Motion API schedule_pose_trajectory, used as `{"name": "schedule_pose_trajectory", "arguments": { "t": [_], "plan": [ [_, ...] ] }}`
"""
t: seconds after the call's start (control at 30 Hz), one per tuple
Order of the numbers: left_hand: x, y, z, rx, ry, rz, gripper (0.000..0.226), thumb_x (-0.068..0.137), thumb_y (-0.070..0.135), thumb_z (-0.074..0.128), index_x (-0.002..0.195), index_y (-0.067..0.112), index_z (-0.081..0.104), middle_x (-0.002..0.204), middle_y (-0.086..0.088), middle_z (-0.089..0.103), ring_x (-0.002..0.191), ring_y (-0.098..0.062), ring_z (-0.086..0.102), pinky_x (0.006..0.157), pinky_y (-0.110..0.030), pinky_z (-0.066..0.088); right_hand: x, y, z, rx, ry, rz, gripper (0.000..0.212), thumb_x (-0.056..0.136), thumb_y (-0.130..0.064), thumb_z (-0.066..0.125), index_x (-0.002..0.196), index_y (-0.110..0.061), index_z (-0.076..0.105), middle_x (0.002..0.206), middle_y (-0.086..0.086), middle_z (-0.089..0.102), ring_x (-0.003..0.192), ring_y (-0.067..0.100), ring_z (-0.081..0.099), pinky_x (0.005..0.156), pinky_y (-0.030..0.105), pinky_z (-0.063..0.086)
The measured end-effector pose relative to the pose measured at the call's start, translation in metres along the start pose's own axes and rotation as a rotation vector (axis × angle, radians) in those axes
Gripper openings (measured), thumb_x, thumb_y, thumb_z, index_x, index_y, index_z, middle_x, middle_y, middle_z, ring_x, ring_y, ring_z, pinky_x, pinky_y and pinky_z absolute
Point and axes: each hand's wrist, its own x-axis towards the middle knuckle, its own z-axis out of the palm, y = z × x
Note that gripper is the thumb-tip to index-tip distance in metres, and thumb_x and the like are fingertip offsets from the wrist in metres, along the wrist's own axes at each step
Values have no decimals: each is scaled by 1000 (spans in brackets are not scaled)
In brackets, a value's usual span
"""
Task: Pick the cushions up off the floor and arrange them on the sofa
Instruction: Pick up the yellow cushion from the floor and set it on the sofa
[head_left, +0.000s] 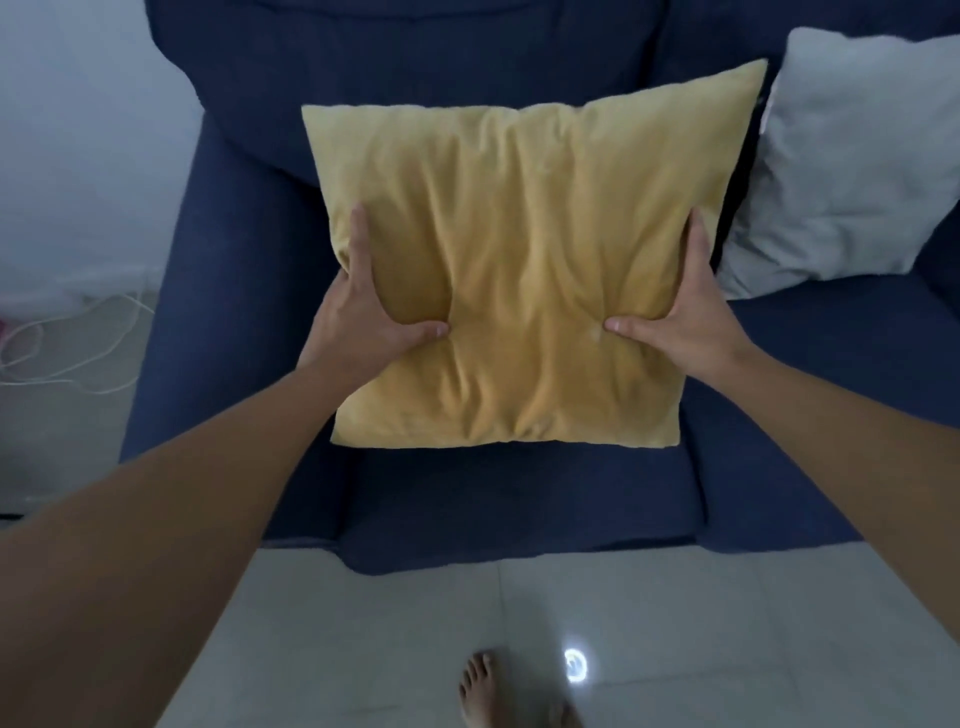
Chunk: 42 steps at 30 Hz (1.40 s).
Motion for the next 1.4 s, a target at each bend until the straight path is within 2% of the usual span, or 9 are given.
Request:
{"name": "schedule_pose_trajectory", "arguments": {
  "t": [0.47, 0.6, 0.77, 0.9, 1.0, 1.07, 1.2, 1.3, 1.4],
  "plan": [
    [167, -17, 27, 35, 196, -21, 143, 70, 44, 91, 156, 41, -23, 161, -4, 30, 135, -21, 38, 109, -35, 30, 193, 20, 13, 36, 4, -95, 134, 72, -32, 90, 155, -44, -15, 167, -17, 5, 151, 4, 15, 123, 45, 22],
    [199, -35, 49, 41, 170, -85, 146, 69, 43, 91, 154, 41, -28, 163, -6, 27, 139, -27, 39, 113, -43, 34, 224, 41, 16, 12, -37, -39, 135, 73, -29, 89, 154, -45, -17, 167, -18, 6, 152, 6, 17, 121, 46, 26],
    [213, -47, 60, -66, -11, -196, 144, 72, 41, 89, 151, 44, -32, 167, -7, 12, 145, -23, 31, 111, -35, 28, 236, 52, 16, -2, -149, 41, 132, 74, -38, 87, 152, -49, -19, 166, -16, 11, 149, 7, 23, 120, 40, 28],
    [219, -43, 30, -98, 84, -133, 102, 91, 49, 63, 159, 39, -12, 164, -6, 6, 135, -8, 20, 105, -35, 26, 248, 26, -12, 195, 7, 108, 101, 82, -73, 60, 155, -49, -6, 152, -30, 29, 140, 4, 35, 115, 43, 33],
    [258, -21, -3, -282, 369, -275, 63, 102, 54, 38, 157, 27, 27, 149, 3, 41, 133, -14, 39, 104, -32, 31, 286, 1, -46, 552, 255, 282, 93, 75, -88, 47, 154, -44, 26, 146, -17, 53, 130, 12, 55, 105, 52, 46],
    [290, -1, -26, -426, 488, -361, 54, 103, 58, 33, 144, 25, 48, 125, 12, 53, 118, -11, 50, 101, -31, 37, 305, -21, -62, 609, 239, 292, 65, 86, -78, 43, 136, -39, 54, 128, -12, 69, 115, 11, 67, 98, 47, 52],
    [341, 13, -62, -610, 454, -474, 41, 102, 55, 43, 127, 25, 56, 108, 13, 54, 101, -7, 53, 99, -30, 43, 324, -44, -74, 438, 204, 277, 32, 97, -54, 52, 117, -35, 66, 124, -11, 68, 116, 13, 63, 93, 46, 56],
    [352, 5, -70, -511, 441, -474, 21, 103, 37, 46, 84, 30, 53, 84, 13, 49, 72, 0, 47, 82, -27, 44, 327, -43, -83, 395, 253, 322, 29, 101, -37, 55, 126, -26, 64, 125, -8, 65, 116, 15, 62, 88, 43, 58],
    [346, -8, -68, -492, 581, -497, 18, 103, 27, 46, 86, 25, 52, 81, 13, 48, 71, -2, 45, 73, -24, 43, 330, -40, -86, 362, 318, 371, 30, 100, -34, 57, 127, -23, 65, 125, -4, 65, 114, 16, 62, 92, 47, 57]
  ]
}}
